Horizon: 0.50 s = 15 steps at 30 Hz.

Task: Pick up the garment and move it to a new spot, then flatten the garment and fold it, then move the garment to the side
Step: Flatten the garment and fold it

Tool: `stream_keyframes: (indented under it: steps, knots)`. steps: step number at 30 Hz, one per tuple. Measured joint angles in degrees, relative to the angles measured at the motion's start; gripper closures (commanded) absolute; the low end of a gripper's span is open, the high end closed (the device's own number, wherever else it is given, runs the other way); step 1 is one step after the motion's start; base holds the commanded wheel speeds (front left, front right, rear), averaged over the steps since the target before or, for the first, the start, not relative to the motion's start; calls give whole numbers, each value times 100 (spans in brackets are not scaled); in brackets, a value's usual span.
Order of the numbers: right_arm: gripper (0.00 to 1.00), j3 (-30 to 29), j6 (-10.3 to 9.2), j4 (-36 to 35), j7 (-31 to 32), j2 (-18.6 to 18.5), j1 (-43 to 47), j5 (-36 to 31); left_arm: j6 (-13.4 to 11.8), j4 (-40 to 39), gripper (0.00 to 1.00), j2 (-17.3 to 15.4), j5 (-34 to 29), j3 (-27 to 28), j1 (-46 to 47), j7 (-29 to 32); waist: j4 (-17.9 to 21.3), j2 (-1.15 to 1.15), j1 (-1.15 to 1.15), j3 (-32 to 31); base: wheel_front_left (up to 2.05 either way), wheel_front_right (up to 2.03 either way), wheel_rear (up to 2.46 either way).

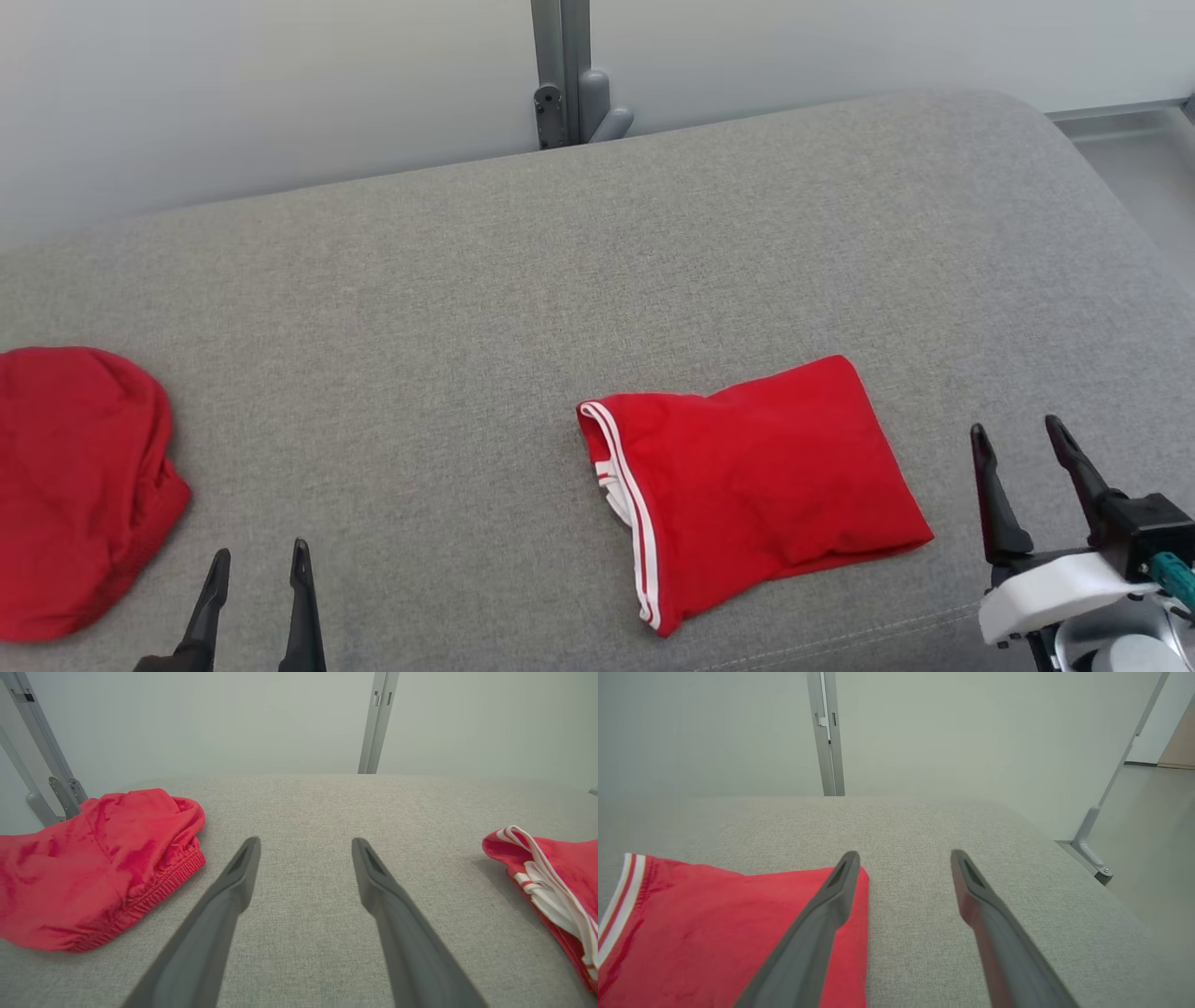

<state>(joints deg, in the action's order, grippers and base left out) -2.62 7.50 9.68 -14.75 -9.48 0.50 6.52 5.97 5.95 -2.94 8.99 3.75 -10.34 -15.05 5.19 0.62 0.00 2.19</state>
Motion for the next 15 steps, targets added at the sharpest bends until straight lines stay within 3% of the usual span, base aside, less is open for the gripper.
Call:
stream_keyframes:
  steps: [9, 15]
  knots:
    - [0, -286, 1, -102, -30, 236, 331, -523, -34, 79, 0, 1, -40, 27, -108, 0, -2, 0, 0, -238, 0, 0, 0]
    - [0, 30, 1, 122, -30, 259, 272, -668, -18, 302, 0, 1, -34, 74, -107, 0, -19, 0, 0, -329, 0, 0, 0]
